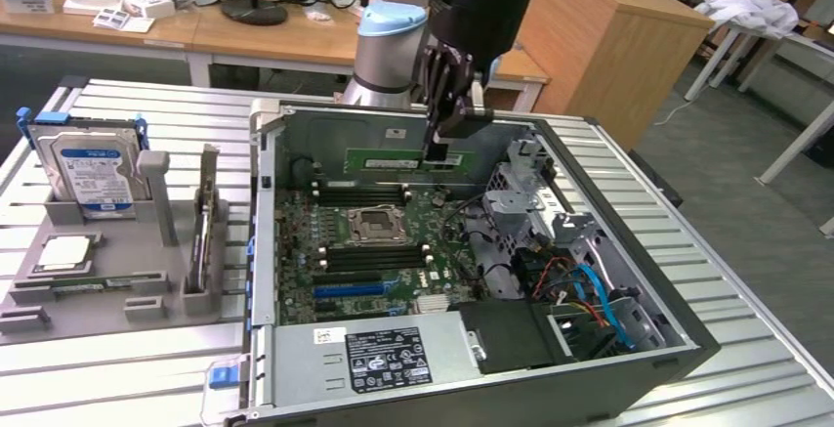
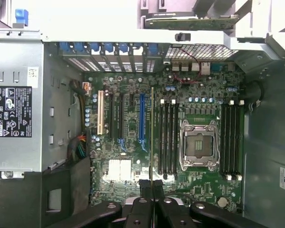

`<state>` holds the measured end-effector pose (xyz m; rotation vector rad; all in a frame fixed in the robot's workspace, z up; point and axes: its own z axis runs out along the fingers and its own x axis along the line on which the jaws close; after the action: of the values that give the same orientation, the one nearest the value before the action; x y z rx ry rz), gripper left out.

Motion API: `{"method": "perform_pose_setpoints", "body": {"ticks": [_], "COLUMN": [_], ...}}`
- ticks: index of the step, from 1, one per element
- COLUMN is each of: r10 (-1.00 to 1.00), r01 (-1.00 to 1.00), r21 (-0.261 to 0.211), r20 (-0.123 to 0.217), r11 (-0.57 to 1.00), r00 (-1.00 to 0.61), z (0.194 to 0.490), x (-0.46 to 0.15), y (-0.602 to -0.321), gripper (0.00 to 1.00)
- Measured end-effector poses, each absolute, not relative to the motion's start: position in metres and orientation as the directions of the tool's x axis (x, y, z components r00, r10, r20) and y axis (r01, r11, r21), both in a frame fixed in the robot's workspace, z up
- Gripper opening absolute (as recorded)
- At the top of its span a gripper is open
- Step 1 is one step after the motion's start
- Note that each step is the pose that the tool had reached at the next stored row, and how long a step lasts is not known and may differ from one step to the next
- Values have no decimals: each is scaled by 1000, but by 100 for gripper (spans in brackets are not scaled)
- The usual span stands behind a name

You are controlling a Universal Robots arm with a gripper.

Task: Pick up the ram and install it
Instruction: 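Pick up the ram and move it above insertion slot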

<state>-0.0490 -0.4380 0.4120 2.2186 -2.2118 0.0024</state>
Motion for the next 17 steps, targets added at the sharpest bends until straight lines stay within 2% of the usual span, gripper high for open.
{"method": "perform_pose_setpoints", "body": {"ticks": [17], "r10": [-1000], "r01": [-1000], "r21": [5], "r20": [7], "r11": [-3], "r00": [3], "z": [410], "x": [-50], "y": [-413], "gripper": [12]}}
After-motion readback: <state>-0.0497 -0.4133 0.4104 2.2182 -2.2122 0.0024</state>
